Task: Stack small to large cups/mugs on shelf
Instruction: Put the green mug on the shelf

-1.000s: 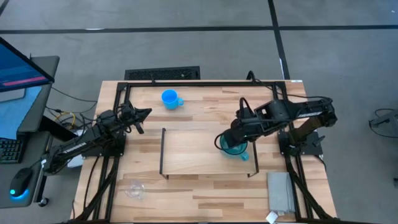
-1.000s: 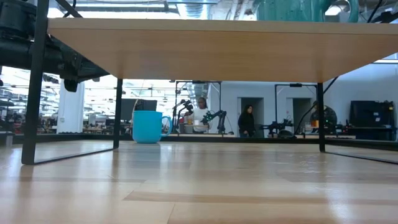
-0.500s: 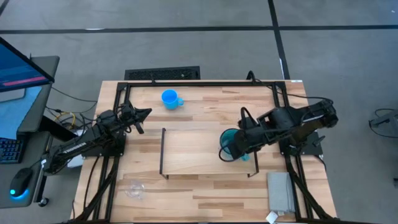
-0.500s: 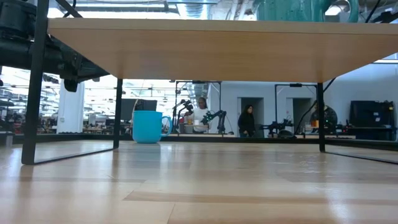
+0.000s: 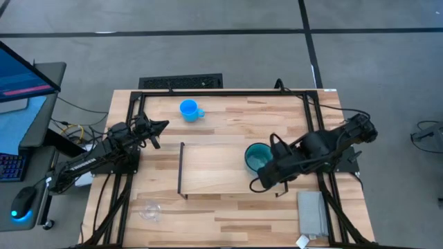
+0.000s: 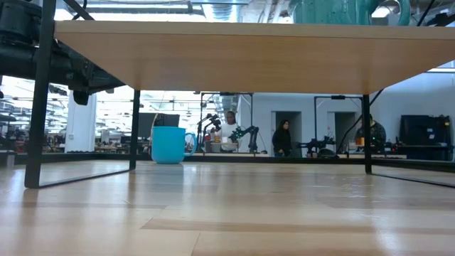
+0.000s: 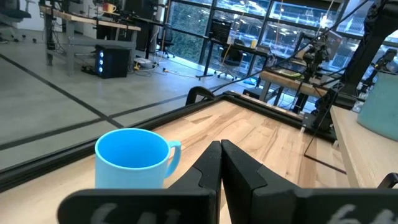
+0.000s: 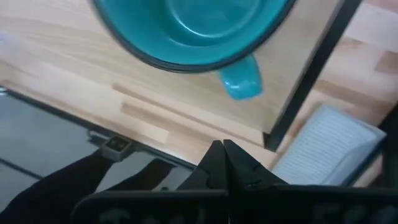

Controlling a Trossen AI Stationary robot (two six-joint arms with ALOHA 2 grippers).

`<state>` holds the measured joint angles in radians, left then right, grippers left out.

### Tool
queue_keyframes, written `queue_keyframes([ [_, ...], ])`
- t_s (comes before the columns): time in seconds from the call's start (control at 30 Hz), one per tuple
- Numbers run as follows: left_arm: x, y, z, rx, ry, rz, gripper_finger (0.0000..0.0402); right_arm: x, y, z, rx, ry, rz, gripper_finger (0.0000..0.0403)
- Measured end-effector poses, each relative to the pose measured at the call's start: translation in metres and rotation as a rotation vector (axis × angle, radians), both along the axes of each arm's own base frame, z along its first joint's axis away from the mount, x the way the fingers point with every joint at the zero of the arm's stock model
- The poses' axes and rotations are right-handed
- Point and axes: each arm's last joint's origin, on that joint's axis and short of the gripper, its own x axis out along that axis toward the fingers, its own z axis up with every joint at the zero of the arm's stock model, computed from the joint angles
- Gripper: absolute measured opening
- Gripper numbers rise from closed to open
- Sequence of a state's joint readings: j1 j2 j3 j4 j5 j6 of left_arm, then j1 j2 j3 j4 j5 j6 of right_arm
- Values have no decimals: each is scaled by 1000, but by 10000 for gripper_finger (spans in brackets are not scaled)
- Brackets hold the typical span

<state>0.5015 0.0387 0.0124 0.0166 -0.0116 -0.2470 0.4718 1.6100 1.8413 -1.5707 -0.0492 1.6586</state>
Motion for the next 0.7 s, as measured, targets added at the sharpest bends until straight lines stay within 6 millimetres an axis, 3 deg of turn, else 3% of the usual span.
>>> queue_keyframes([
  [0.3,0,0,0,0,0,1,0,1,0,-28,-48,101,-5,1],
  [0.7,0,0,0,0,0,1,0,3,-5,-29,-105,79,-16,0],
])
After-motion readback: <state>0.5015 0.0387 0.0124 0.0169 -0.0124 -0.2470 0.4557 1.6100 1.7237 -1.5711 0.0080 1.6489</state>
